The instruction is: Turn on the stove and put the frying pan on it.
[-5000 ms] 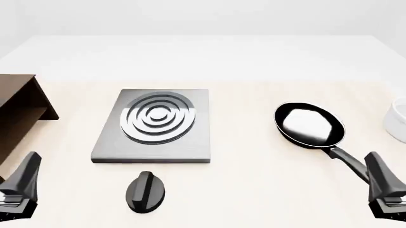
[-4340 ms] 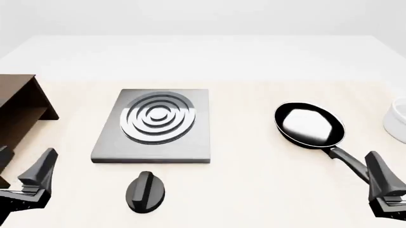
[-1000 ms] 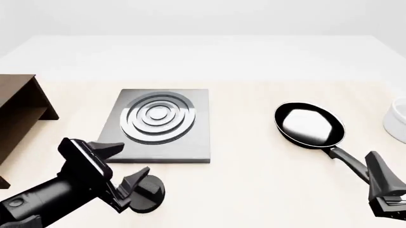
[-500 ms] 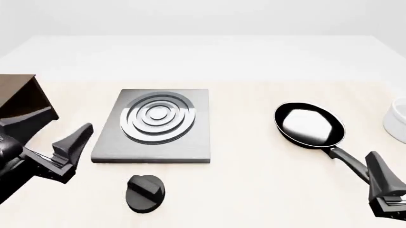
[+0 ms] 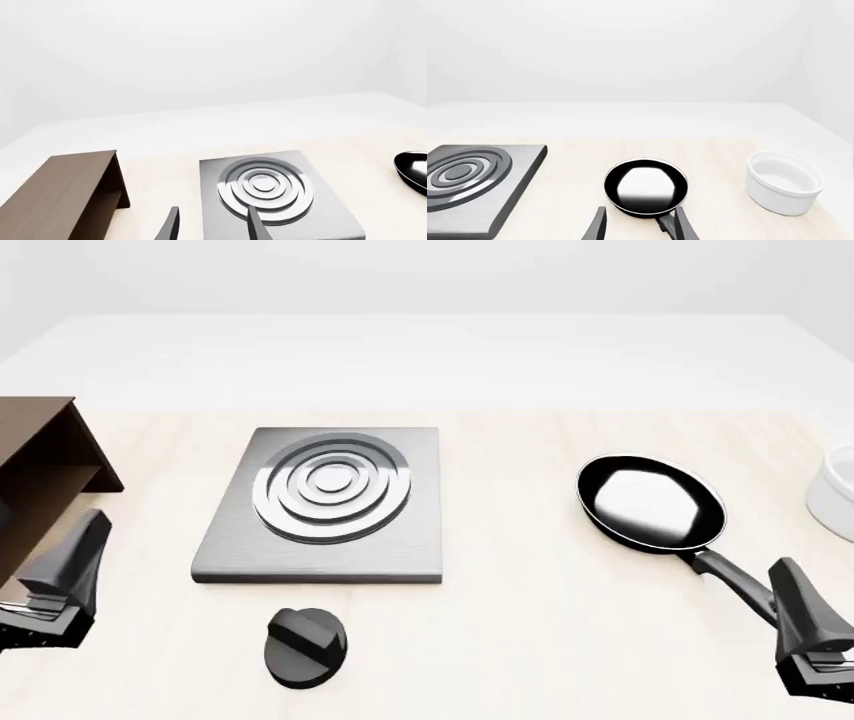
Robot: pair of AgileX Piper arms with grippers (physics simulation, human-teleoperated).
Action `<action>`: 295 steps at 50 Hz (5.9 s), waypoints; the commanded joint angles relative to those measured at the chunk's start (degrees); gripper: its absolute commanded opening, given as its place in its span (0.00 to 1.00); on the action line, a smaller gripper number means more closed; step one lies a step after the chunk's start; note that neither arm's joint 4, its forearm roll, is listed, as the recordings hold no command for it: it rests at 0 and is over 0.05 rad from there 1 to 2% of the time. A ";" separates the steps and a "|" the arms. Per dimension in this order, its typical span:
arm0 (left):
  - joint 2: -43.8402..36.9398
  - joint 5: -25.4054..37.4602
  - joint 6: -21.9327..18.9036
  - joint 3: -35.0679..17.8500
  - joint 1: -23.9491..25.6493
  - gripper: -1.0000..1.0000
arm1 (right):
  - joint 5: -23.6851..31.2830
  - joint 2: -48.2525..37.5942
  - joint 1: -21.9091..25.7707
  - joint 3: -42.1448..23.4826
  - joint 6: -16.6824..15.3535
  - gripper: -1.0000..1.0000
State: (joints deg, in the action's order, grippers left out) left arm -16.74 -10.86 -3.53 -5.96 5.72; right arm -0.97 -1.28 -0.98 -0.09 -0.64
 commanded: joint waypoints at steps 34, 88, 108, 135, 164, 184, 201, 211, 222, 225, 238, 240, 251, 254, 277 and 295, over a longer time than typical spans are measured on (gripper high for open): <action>-1.99 -6.70 1.62 5.92 -5.38 1.00 | -3.97 -12.70 2.05 -5.11 -9.55 1.00; -4.42 -8.65 1.32 5.93 -5.38 1.00 | -19.08 -52.60 -7.51 -10.09 -21.23 1.00; -4.56 -8.82 1.42 5.93 -5.26 1.00 | -31.46 -67.61 -6.67 -9.80 -18.26 1.00; -4.66 -9.03 1.51 5.93 -5.15 1.00 | -42.55 -81.99 -9.15 -10.20 -18.48 1.00; -5.04 -9.37 1.42 5.93 -5.21 1.00 | -52.62 -95.95 -10.69 -11.21 -17.39 1.00; -4.99 -9.37 1.46 5.93 -5.21 1.00 | -51.66 -99.48 -11.01 -13.44 -19.09 1.00; -5.23 -9.62 1.54 5.93 -5.28 1.00 | -50.54 -101.44 -13.20 -15.82 -20.63 1.00; -5.17 -9.55 1.45 5.93 -5.40 1.00 | -51.06 -102.78 -13.03 -16.22 -20.63 1.00; -5.84 -10.18 1.57 5.93 -5.55 1.00 | -52.75 -105.86 -12.06 -16.79 -20.13 1.00; -5.58 -9.91 1.58 5.93 -5.57 1.00 | -52.64 -105.81 -11.97 -16.82 -19.89 1.00; -5.80 -10.11 1.64 5.93 -5.59 1.00 | -53.37 -106.66 -11.06 -16.74 -18.48 0.00; -5.78 -10.08 1.61 5.93 -5.57 1.00 | -53.13 -106.35 -10.75 -16.67 -18.31 0.00; -5.81 -10.16 1.60 5.93 -5.56 1.00 | -52.10 -103.27 -9.50 -15.64 -17.61 0.00; -5.81 -10.17 1.58 5.93 -5.52 1.00 | -51.15 -101.53 -8.74 -15.54 -17.33 0.00; -5.04 -9.54 1.44 5.93 -5.13 1.00 | -23.71 -71.00 10.36 -19.37 -16.68 0.00; -5.07 -9.53 1.57 5.93 -5.17 1.00 | -18.25 -69.53 19.25 -26.13 -15.47 0.00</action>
State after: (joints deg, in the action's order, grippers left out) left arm -23.64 -22.60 -2.71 0.00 -2.11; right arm -21.21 -72.06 13.94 -22.28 -17.46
